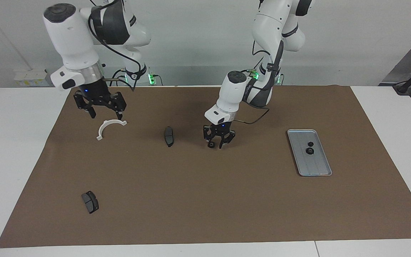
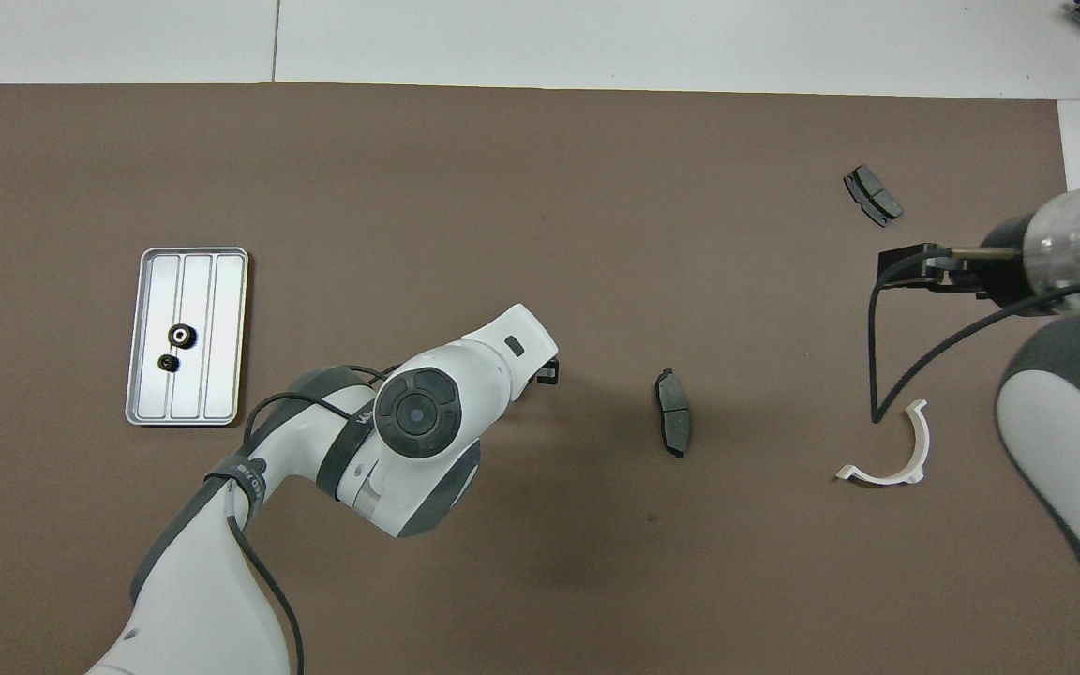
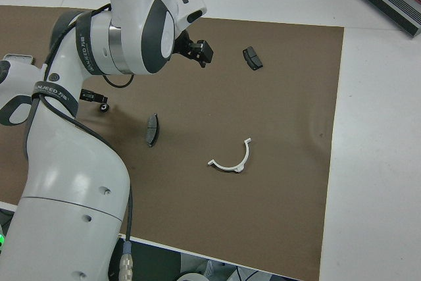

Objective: Pick bearing gear from pile to tray

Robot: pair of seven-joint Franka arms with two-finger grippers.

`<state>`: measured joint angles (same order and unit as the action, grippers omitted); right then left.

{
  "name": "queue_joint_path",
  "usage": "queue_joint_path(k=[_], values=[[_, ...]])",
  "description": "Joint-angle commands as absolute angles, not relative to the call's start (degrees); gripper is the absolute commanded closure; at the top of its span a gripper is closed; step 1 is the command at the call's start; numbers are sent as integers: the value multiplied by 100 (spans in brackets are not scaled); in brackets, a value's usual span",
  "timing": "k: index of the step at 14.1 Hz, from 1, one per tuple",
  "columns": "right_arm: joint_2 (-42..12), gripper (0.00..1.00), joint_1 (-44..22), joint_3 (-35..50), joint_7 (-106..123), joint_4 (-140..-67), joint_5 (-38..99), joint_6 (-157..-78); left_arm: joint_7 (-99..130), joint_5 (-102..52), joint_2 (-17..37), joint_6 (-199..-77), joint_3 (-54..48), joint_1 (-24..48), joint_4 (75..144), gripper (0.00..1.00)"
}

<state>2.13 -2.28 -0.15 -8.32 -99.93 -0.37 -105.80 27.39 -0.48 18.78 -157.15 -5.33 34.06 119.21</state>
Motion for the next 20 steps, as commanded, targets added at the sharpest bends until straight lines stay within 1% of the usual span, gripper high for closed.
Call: queue_joint_path(k=[1, 2, 5, 9, 11, 14, 15, 19, 20], values=[[-52, 0, 96, 44, -466, -9327, 62, -10118, 2786, -88, 1916, -15838, -431, 3586, 11962, 51], [-88, 0, 105, 44, -466, -9230, 62, -10003, 2786, -88, 1925, -15838, -431, 3595, 11979, 52], [-88, 0, 150, 53, -483, -9246, 79, -9809, 2777, -88, 1916, -15777, -431, 3639, 12049, 56], [35, 0, 53, 70, -492, -9500, 79, -9642, 2769, -79, 1846, -15750, -431, 3744, 12234, 56], [70, 0, 44, 97, -527, -9545, 79, -9642, 2777, -88, 1837, -15733, -431, 3797, 12261, 59], [79, 0, 44, 114, -527, -9545, 79, -9545, 2769, -88, 1819, -15663, -431, 3788, 12278, 77], [79, 0, 53, 106, -527, -9545, 79, -9545, 2769, -88, 1819, -15619, -431, 3788, 12270, 81], [70, 0, 88, 105, -519, -9545, 79, -9606, 2777, -88, 1837, -15583, -431, 3735, 12191, 91], [70, 0, 70, 114, -510, -9545, 79, -9606, 2777, -88, 1837, -15513, -431, 3709, 12138, 92]])
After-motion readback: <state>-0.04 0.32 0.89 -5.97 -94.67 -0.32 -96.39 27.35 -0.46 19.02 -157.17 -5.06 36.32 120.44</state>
